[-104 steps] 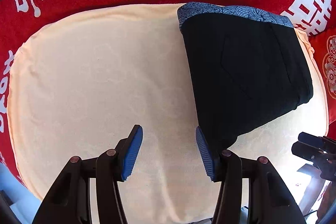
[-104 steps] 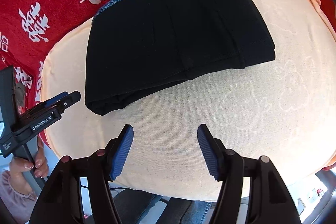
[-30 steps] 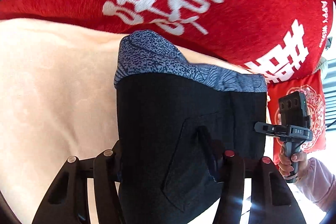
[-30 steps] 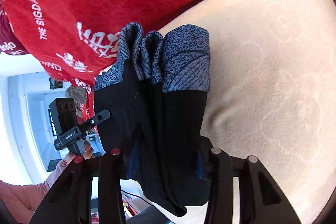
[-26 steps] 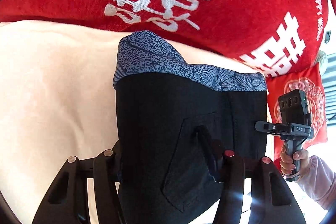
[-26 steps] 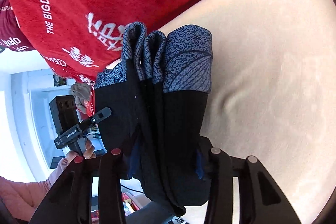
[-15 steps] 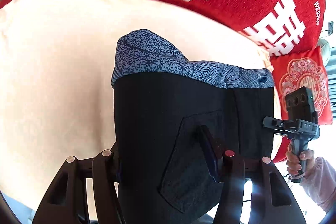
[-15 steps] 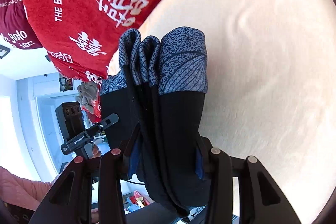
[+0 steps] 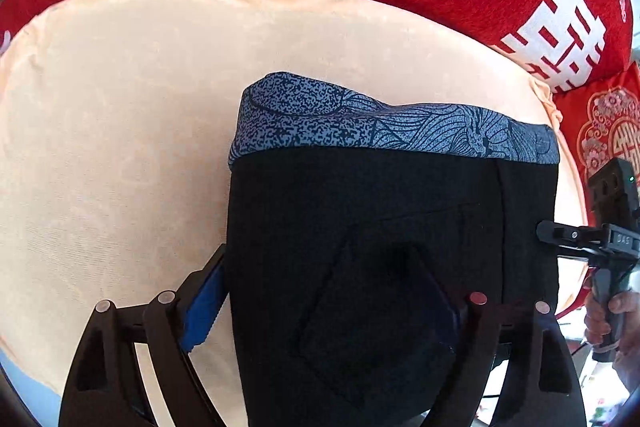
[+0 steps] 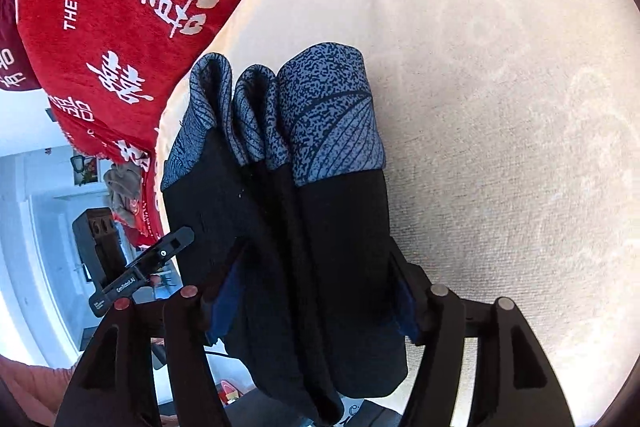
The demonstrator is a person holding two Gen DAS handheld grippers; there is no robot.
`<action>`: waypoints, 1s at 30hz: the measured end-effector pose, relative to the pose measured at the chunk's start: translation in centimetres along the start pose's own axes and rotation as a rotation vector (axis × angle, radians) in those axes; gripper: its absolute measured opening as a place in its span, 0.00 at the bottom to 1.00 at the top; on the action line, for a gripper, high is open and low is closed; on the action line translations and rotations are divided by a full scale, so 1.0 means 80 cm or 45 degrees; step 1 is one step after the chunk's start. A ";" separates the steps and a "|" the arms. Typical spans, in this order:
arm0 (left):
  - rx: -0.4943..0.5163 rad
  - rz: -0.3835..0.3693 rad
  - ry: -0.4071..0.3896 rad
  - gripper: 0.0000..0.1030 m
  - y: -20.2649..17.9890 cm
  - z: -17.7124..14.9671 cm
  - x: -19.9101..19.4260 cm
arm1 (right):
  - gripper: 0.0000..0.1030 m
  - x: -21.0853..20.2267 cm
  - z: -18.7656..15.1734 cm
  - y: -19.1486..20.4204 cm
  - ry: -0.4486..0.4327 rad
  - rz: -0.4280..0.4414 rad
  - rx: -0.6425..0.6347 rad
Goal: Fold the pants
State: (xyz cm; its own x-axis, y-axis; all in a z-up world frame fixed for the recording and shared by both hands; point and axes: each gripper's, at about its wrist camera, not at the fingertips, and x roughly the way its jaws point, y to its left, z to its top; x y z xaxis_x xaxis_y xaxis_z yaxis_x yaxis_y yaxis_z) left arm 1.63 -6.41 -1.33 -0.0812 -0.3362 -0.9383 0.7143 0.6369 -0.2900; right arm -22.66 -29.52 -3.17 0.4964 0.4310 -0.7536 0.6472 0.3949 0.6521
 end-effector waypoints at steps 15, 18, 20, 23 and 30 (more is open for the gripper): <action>0.112 0.223 -0.045 1.00 -0.050 -0.028 -0.081 | 0.94 -0.062 -0.074 0.077 -0.163 -0.394 0.032; 0.115 0.202 -0.016 1.00 -0.062 -0.036 -0.106 | 1.00 -0.075 -0.091 0.109 -0.180 -0.420 -0.007; 0.117 0.189 -0.014 1.00 -0.068 -0.045 -0.126 | 1.00 -0.082 -0.105 0.136 -0.162 -0.462 -0.053; 0.149 0.226 -0.010 1.00 -0.078 -0.057 -0.153 | 1.00 -0.091 -0.124 0.169 -0.158 -0.552 -0.119; 0.172 0.258 0.005 1.00 -0.081 -0.079 -0.205 | 1.00 -0.107 -0.164 0.217 -0.184 -0.643 -0.090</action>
State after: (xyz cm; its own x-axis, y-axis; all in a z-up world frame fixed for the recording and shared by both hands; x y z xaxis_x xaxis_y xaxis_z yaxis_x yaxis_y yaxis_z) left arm -6.07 -0.65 14.77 0.0708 -0.2080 -0.9756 0.8029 0.5922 -0.0680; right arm -23.28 -15.72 15.65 0.2108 0.0592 -0.9757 0.7882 0.5801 0.2055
